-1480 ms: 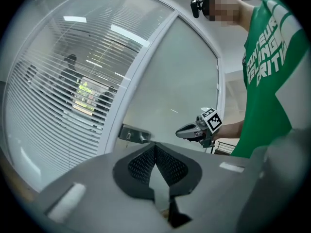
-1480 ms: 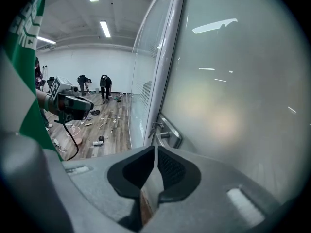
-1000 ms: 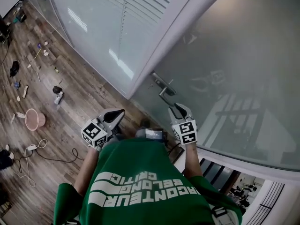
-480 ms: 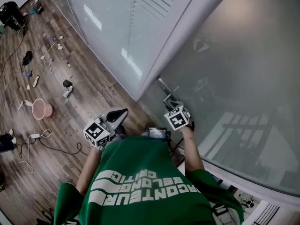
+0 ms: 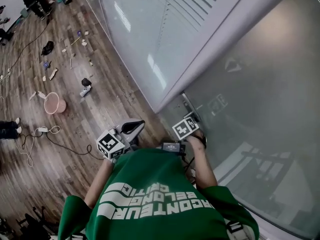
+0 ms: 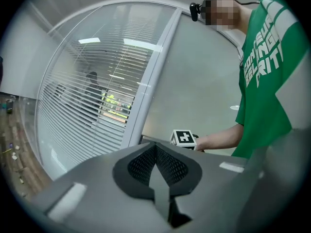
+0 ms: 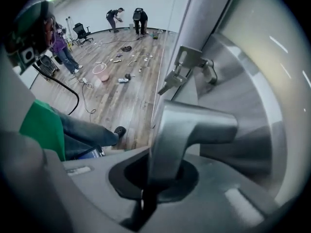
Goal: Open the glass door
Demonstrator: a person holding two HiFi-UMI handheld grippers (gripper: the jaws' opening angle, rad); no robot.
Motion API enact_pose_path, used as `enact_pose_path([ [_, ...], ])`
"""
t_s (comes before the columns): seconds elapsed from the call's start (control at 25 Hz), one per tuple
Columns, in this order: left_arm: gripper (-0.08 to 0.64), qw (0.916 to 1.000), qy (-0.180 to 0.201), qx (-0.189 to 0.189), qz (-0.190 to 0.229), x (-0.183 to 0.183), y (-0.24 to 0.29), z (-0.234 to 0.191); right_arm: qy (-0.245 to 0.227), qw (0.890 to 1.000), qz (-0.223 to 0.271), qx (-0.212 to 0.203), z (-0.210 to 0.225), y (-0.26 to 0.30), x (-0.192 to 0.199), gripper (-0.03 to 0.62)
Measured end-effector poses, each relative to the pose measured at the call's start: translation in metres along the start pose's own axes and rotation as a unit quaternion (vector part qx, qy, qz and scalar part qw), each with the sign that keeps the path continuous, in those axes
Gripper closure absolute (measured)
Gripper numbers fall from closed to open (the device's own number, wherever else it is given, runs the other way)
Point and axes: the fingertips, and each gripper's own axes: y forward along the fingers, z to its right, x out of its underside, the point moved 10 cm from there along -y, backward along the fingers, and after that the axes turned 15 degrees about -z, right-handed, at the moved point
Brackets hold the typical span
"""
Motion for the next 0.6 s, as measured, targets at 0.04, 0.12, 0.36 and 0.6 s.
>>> enact_pose_path([
  [0.04, 0.546, 1.0000, -0.004, -0.007, 0.002, 0.004, 0.000, -0.001, -0.002, 1.000, 0.003, -0.009, 0.000, 0.000, -0.001, 0.600],
  [0.12, 0.546, 0.9999, -0.006, -0.013, 0.007, 0.008, -0.001, 0.000, -0.009, 0.999, 0.005, -0.035, -0.002, -0.002, -0.001, 0.600],
  [0.36, 0.546, 0.9996, -0.011, -0.022, 0.015, 0.015, 0.003, 0.002, -0.024, 0.994, -0.008, -0.106, 0.002, -0.001, 0.001, 0.600],
  [0.6, 0.546, 0.9997, -0.015, -0.016, 0.010, 0.018, 0.015, 0.002, -0.043, 0.991, 0.001, -0.130, 0.006, 0.004, -0.005, 0.600],
])
